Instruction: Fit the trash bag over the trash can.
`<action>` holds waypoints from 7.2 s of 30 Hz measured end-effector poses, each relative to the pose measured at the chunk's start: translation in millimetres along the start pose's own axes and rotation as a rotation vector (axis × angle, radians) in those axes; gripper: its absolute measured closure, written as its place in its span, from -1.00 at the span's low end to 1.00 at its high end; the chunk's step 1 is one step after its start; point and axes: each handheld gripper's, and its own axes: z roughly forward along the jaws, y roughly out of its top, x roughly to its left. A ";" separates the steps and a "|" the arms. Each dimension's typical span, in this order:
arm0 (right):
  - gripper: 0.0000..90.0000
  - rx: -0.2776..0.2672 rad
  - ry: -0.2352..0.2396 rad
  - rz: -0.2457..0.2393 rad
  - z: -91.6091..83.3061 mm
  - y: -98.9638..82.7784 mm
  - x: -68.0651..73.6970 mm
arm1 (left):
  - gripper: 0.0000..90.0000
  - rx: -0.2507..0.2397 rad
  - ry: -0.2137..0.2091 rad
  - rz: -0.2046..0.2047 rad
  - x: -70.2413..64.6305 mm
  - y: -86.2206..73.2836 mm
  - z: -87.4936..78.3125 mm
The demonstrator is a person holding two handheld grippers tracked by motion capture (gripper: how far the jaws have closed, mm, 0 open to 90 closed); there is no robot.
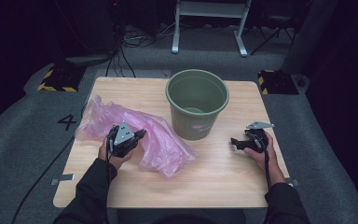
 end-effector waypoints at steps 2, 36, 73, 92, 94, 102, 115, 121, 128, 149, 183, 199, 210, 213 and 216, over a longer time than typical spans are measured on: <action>-0.61 0.000 0.000 0.000 -0.1 -0.1 0.0 | 0.99 -0.013 0.002 0.002 -0.3 1.8 -2.8; -0.61 0.001 -0.004 0.007 -0.3 -0.3 1.4 | 0.99 -0.189 0.091 -0.024 18.6 24.6 -52.7; -0.62 0.000 -0.004 0.007 -0.5 -0.6 1.7 | 0.99 -0.275 0.118 0.017 31.9 99.4 -62.3; -0.62 0.001 0.001 0.004 -0.3 -0.3 0.9 | 0.99 -0.224 0.136 0.047 22.6 144.4 -5.8; -0.62 0.001 0.003 0.003 -0.2 -0.2 0.7 | 0.99 -0.212 0.141 0.046 21.5 148.8 2.9; -0.57 0.007 0.009 -0.006 -0.2 1.4 -0.4 | 0.99 -0.169 0.179 0.080 12.3 160.5 32.8; -0.51 -0.051 0.046 0.017 -10.8 16.5 0.1 | 0.99 -0.108 0.243 0.086 13.9 169.8 68.4; -0.53 -0.117 0.043 -0.019 -29.6 39.6 7.5 | 0.99 -0.094 0.237 0.089 10.8 167.0 72.1; -0.53 -0.192 0.025 -0.037 -59.3 73.1 4.7 | 0.99 -0.064 0.289 0.089 10.3 167.2 82.5; -0.51 -0.352 0.097 -0.129 -95.4 174.2 52.1 | 0.99 -0.009 0.359 0.149 1.4 170.2 99.3; -0.43 -0.219 0.138 -0.190 -46.3 201.5 76.2 | 0.99 -0.024 0.374 0.166 7.7 161.4 84.1; -0.41 -0.341 0.193 -0.197 -83.2 206.5 81.0 | 0.99 -0.002 0.353 0.219 -6.7 166.9 91.0; 0.44 -0.188 0.119 -0.259 -44.1 211.9 97.7 | 0.99 -0.098 0.214 0.191 -25.2 169.9 72.5; 0.46 -0.170 0.112 -0.260 -38.6 211.4 98.3 | 0.99 -0.116 0.183 0.195 -30.5 167.4 65.9; 0.13 -0.147 0.166 -0.256 -31.4 210.6 101.1 | 0.99 -0.119 0.168 0.200 -32.6 165.4 61.8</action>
